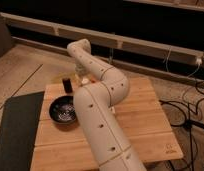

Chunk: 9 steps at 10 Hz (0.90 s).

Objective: Place the ceramic cup over the eraser

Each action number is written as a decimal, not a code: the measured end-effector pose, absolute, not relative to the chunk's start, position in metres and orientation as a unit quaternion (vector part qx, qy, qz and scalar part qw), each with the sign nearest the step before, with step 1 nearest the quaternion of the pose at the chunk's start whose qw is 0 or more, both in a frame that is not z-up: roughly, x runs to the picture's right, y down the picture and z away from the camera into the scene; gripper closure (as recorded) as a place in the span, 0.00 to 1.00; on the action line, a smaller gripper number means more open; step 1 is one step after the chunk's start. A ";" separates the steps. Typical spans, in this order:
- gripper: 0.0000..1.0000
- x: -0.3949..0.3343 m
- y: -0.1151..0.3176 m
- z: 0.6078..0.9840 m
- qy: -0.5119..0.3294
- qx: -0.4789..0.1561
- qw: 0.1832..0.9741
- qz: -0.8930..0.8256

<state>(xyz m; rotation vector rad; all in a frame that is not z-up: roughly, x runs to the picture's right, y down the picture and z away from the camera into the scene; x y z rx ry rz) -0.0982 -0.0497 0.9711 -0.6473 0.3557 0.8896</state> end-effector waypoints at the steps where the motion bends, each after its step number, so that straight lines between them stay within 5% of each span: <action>1: 0.75 -0.097 -0.051 0.971 0.170 -0.304 0.839 0.418; 4: 1.00 -0.083 -0.054 0.965 0.200 -0.294 0.835 0.420; 9: 1.00 -0.097 -0.134 0.918 0.166 -0.221 0.859 0.432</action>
